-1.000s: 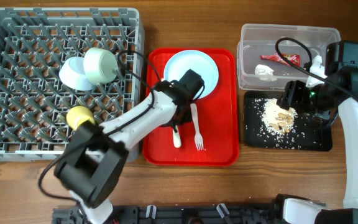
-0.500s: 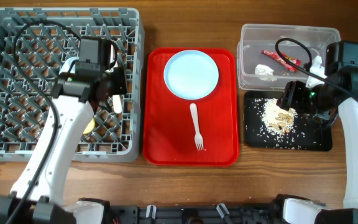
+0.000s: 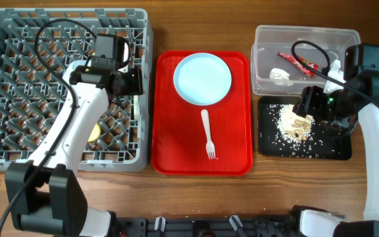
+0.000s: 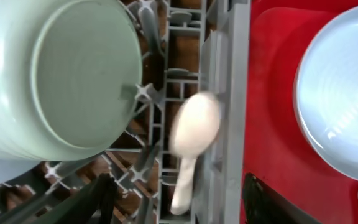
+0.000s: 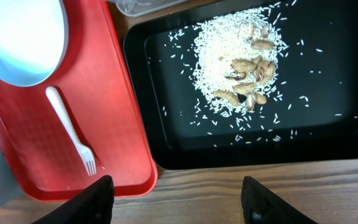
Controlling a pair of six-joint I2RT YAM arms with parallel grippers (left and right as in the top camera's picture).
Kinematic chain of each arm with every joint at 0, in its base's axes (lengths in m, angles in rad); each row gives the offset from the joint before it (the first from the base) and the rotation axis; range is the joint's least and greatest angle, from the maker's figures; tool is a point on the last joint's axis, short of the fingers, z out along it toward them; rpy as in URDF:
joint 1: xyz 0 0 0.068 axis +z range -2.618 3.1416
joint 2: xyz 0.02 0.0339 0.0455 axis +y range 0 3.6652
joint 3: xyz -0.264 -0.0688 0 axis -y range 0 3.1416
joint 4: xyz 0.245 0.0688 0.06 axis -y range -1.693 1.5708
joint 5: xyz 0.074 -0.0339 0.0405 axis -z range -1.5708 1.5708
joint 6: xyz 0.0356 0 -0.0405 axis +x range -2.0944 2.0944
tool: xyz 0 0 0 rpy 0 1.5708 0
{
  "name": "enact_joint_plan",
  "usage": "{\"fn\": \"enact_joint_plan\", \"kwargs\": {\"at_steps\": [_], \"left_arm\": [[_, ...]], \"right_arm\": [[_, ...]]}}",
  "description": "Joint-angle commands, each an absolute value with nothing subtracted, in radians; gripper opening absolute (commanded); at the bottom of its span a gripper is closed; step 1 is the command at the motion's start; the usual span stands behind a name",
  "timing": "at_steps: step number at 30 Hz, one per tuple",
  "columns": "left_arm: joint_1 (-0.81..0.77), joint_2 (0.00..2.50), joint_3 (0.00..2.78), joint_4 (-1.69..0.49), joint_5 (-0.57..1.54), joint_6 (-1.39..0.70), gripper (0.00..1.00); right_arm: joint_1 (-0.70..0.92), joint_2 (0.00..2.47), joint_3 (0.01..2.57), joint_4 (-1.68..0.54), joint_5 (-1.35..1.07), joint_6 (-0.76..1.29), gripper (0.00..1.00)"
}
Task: Sort waste into correct bins and load items into the dishwasher rack
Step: 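Insert the white spoon into the rack with the left gripper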
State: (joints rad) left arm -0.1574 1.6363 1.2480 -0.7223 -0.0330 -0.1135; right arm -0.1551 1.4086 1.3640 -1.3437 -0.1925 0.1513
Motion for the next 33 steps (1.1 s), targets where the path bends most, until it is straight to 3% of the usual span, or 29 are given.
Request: {"fn": "enact_joint_plan", "kwargs": {"at_steps": [1, 7, 11, 12, 14, 16, 25, 33], "left_arm": [[-0.155, 1.615, 1.245, -0.725, 0.072, -0.112, 0.65], [-0.296, 1.525, 1.245, -0.725, 0.266, -0.113, 0.64], [-0.497, 1.541, 1.245, -0.727, 0.174, -0.120, 0.61], [-0.542, 1.545, 1.245, -0.726, 0.095, -0.144, 0.52], [-0.582, 1.546, 1.245, -0.725, -0.006, -0.207, 0.17], [-0.569, 1.546, 1.245, -0.724, -0.123, -0.257, 0.04], [-0.210, 1.599, 1.245, -0.598, -0.118, -0.296, 0.04], [-0.176, 1.713, 1.245, -0.559, -0.041, -0.296, 0.04]], "right_arm": [[-0.157, 1.399, 1.382, -1.347, -0.180, 0.132, 0.66], [-0.157, 1.399, 1.382, -1.343, -0.180, 0.133, 0.66], [-0.157, 1.399, 1.382, -1.343, -0.180, 0.132, 0.66], [-0.157, 1.399, 1.382, -1.344, -0.180, 0.132, 0.66], [-0.157, 1.399, 1.382, -1.344, -0.180, 0.131, 0.66], [-0.157, 1.399, 1.382, -1.344, -0.180, 0.132, 0.66], [-0.157, 1.399, 1.382, -1.344, -0.180, 0.134, 0.66], [-0.157, 1.399, 1.382, -1.345, -0.180, 0.134, 0.66]]}}
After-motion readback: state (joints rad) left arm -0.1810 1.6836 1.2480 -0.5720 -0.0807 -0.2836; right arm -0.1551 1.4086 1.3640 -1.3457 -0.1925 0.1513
